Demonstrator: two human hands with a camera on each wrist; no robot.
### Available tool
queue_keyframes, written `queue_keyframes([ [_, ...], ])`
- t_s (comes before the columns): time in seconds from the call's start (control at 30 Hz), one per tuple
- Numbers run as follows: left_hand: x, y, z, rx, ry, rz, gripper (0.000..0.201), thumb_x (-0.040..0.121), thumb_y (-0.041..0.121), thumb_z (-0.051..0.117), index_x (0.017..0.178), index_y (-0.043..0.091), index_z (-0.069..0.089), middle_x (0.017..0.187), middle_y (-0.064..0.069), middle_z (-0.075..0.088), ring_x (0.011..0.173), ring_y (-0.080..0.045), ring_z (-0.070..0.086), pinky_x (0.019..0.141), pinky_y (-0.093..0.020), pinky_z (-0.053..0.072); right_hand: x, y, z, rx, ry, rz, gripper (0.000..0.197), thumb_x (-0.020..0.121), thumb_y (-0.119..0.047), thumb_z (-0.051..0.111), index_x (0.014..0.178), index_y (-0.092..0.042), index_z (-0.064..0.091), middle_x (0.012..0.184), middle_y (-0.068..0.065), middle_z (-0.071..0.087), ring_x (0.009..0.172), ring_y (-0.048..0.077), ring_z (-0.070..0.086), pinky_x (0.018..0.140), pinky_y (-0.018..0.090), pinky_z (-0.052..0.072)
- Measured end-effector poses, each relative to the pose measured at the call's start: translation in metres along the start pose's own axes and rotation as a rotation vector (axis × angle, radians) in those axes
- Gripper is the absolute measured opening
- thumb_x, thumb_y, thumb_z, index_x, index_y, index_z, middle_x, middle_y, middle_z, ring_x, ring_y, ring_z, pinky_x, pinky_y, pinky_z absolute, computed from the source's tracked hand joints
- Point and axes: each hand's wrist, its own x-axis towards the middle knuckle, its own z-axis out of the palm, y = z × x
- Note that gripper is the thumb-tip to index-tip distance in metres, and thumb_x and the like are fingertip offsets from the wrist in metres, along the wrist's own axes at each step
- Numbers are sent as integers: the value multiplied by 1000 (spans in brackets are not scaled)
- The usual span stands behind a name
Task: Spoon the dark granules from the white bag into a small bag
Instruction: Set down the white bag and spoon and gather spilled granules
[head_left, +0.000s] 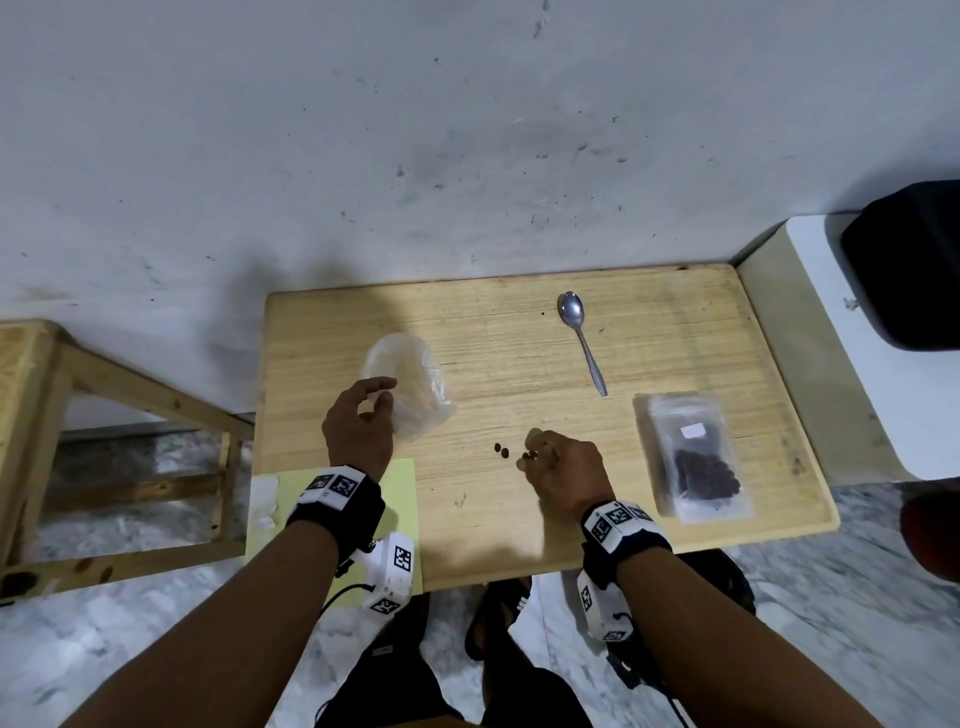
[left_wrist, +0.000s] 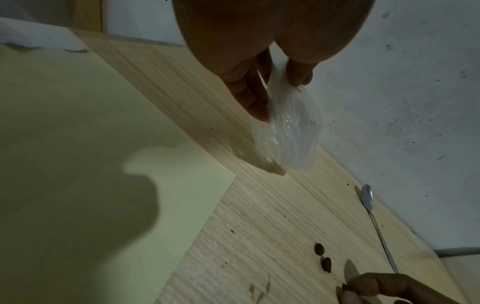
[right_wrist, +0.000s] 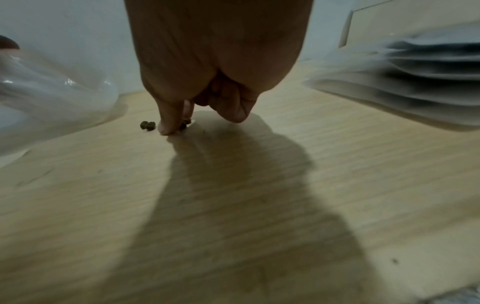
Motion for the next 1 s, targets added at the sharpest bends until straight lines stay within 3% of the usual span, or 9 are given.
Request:
queue_keyframes([
  [0.13, -1, -2, -2, -1, 3, -3, 32, 93, 13, 60, 85, 44, 69, 111, 1, 68, 71, -30, 67, 77, -49, 58, 2, -4, -6, -138, -68, -16, 20, 86, -33, 69, 82, -18, 57, 72, -7, 69, 73, 17, 66, 64, 31, 51],
  [0.23, -2, -4, -4, -10, 9, 3, 32, 93, 13, 60, 85, 43, 69, 110, 2, 69, 71, -29, 67, 77, -49, 58, 1, -4, -5, -197, -106, -57, 11, 93, -24, 60, 86, -16, 55, 72, -19, 60, 72, 6, 62, 59, 21, 42],
  [0.33, -3, -5, -7, -1, 7, 4, 32, 93, 14, 60, 84, 43, 69, 109, 3, 68, 72, -29, 67, 77, -48, 59, -1, -6, -3, -197, -111, -89, 12, 95, -18, 55, 84, -18, 50, 74, -18, 58, 65, -7, 53, 53, 9, 35],
  [0.43, -4, -5, -9, 4, 8, 0, 32, 93, 14, 60, 84, 44, 68, 109, 4, 67, 73, -30, 67, 77, -48, 58, 0, -5, -4, -136, -90, -90, 20, 90, -20, 61, 75, -18, 47, 65, -7, 57, 60, 8, 53, 56, 24, 37],
  [0.57, -4, -6, -12, 7, 12, 9, 30, 93, 12, 60, 87, 41, 69, 106, 3, 65, 75, -31, 67, 78, -47, 58, 1, -3, -11, 341, 27, 113, 20, 85, -13, 62, 65, -16, 56, 61, -2, 65, 58, 14, 58, 61, 30, 52],
  [0.67, -3, -5, -12, 0, 13, -2, 30, 93, 13, 60, 87, 41, 69, 107, 4, 64, 76, -30, 67, 77, -45, 58, -2, 2, -30, 796, 76, 333, 27, 90, -6, 45, 87, -3, 72, 73, 15, 71, 49, 18, 47, 43, 24, 33],
  [0.73, -2, -5, -11, 5, 7, 5, 28, 93, 13, 60, 88, 40, 70, 110, 2, 67, 75, -29, 67, 76, -43, 58, -7, 6, -39, 907, 65, 386, 35, 85, -3, 38, 79, -3, 72, 67, 15, 65, 44, 17, 39, 38, 22, 24],
  [0.83, -3, -4, -6, 6, -9, 17, 26, 93, 13, 60, 90, 36, 70, 113, 0, 68, 74, -31, 67, 72, -39, 56, -11, 16, -44, 771, 70, 424, 32, 78, -3, 42, 61, -13, 66, 53, 2, 52, 43, 14, 38, 42, 24, 23],
  [1.0, -6, -2, 4, 1, -32, 16, 27, 93, 14, 60, 88, 38, 71, 110, 0, 68, 73, -31, 67, 75, -45, 58, -18, 33, -42, 499, 173, 342, 33, 85, -1, 52, 58, -18, 60, 52, -11, 59, 61, 14, 52, 56, 24, 36],
])
